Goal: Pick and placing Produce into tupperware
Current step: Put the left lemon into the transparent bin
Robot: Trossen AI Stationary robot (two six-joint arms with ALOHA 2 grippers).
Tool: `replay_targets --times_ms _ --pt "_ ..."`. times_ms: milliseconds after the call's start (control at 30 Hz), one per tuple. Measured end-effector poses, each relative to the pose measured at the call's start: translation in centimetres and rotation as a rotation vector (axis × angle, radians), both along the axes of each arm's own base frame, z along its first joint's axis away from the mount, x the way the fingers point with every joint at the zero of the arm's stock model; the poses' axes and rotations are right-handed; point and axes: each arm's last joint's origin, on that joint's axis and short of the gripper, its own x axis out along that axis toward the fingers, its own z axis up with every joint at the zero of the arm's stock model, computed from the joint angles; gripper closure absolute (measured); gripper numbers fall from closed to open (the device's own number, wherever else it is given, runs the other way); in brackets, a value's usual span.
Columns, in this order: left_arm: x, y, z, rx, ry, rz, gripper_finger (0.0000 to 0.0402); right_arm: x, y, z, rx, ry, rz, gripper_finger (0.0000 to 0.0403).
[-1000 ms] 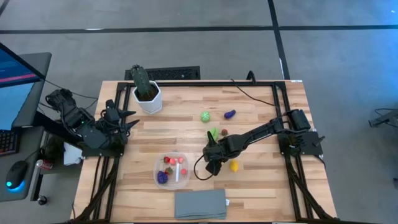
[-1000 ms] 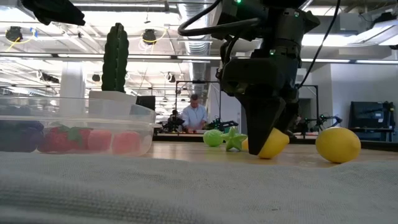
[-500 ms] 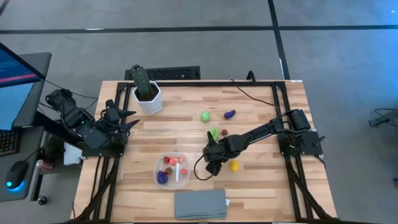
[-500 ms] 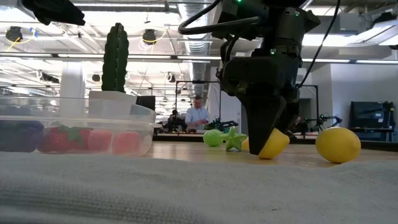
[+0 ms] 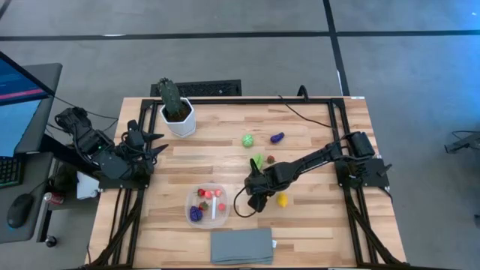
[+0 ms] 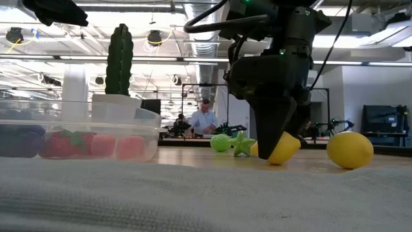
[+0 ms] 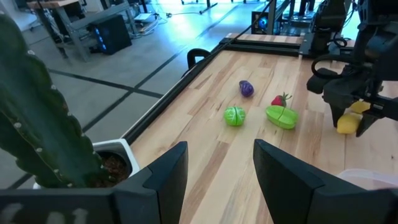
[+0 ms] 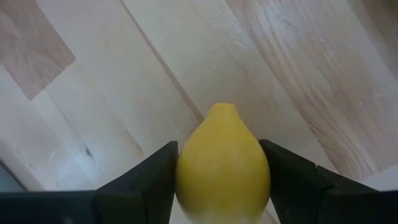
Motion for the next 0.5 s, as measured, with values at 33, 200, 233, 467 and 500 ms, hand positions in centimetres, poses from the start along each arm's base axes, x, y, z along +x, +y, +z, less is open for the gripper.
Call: replay_targets --times_ms 33,200,233,467,500 --pt "0.0 0.0 0.0 0.003 0.002 -0.001 0.0228 0.0 0.01 0.0 0.001 0.0 -0.004 0.0164" --pt "0.0 0.0 0.0 0.005 0.003 -0.002 0.0228 0.1 0.09 0.03 0.027 -0.005 -0.003 0.0165" --pt "0.0 0.0 0.0 0.005 0.003 -0.002 0.0228 0.12 0.1 0.04 0.032 -0.008 -0.003 0.0166" --pt "0.0 0.0 0.0 0.005 0.003 -0.002 0.0228 0.56 0.27 0.49 0.055 -0.034 0.01 0.0167" --pt "0.0 0.0 0.0 0.005 0.003 -0.002 0.0228 0.7 0.31 0.66 0.057 -0.041 0.017 0.0167"
